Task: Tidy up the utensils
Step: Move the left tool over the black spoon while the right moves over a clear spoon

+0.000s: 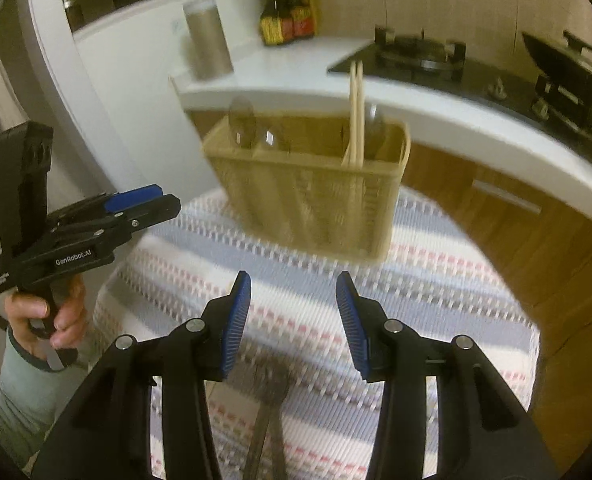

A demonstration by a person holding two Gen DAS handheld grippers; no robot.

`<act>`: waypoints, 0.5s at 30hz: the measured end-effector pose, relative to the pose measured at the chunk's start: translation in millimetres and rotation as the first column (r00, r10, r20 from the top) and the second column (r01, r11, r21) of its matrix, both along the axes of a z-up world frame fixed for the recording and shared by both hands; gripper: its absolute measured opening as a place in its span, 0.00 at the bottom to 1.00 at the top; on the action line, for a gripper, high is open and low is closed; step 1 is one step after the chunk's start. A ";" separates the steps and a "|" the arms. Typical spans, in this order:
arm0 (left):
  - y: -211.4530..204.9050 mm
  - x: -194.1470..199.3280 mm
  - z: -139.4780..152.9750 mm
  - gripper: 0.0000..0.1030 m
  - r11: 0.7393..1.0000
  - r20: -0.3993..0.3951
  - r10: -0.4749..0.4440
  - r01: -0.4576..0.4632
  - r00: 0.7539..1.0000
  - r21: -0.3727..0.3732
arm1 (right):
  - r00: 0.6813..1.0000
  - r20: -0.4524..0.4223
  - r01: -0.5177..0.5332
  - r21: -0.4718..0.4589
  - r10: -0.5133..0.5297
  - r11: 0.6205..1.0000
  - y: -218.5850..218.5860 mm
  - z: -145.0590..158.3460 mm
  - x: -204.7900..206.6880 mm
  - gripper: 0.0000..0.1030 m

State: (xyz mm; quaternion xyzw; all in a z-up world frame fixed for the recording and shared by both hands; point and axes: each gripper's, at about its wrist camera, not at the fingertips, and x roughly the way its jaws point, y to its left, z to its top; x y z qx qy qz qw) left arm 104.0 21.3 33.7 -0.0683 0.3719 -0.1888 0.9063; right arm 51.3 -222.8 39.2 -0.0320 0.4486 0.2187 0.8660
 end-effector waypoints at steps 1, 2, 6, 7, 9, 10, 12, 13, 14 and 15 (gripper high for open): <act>-0.3 -1.0 -5.6 0.56 1.000 -0.021 -0.005 0.005 1.000 0.006 | 1.000 -0.018 -0.004 -0.004 0.004 1.000 1.6 -4.3 -1.6 0.40; -0.2 -2.7 -13.1 0.56 1.000 -0.046 -0.013 0.014 0.999 0.013 | 0.999 -0.041 -0.010 -0.006 0.010 1.000 3.2 -10.2 -2.9 0.40; -5.7 -5.2 -39.1 0.54 0.998 -0.147 -0.034 0.042 0.989 0.050 | 0.988 -0.151 -0.018 -0.024 0.014 1.000 7.0 -38.1 -4.0 0.40; -7.7 -6.0 -46.2 0.54 0.997 -0.172 -0.041 0.052 0.984 0.059 | 0.984 -0.176 -0.019 -0.026 0.014 0.999 7.9 -44.7 -4.2 0.40; -11.4 -8.1 -57.8 0.50 0.995 -0.205 -0.051 0.068 0.977 0.076 | 0.975 -0.221 -0.028 -0.028 0.021 0.999 10.7 -56.9 -4.7 0.40; -11.9 -8.8 -62.6 0.49 0.994 -0.219 -0.055 0.075 0.974 0.085 | 0.971 -0.238 -0.033 -0.030 0.025 0.999 12.2 -61.8 -6.1 0.40; -13.7 -10.4 -72.3 0.45 0.991 -0.243 -0.064 0.090 0.968 0.097 | 0.958 -0.285 -0.047 -0.037 0.035 0.998 16.2 -74.1 -10.1 0.39; -14.0 -11.4 -75.7 0.45 0.991 -0.250 -0.068 0.095 0.966 0.098 | 0.950 -0.309 -0.055 -0.035 0.042 0.998 17.7 -79.6 -13.2 0.36; -13.6 -12.6 -78.3 0.45 0.990 -0.256 -0.073 0.100 0.964 0.095 | 0.944 -0.325 -0.062 -0.033 0.048 0.998 18.2 -83.3 -15.6 0.35; -13.2 -13.3 -79.9 0.45 0.990 -0.260 -0.077 0.104 0.963 0.093 | 0.936 -0.347 -0.071 -0.029 0.056 0.997 19.2 -87.3 -18.6 0.35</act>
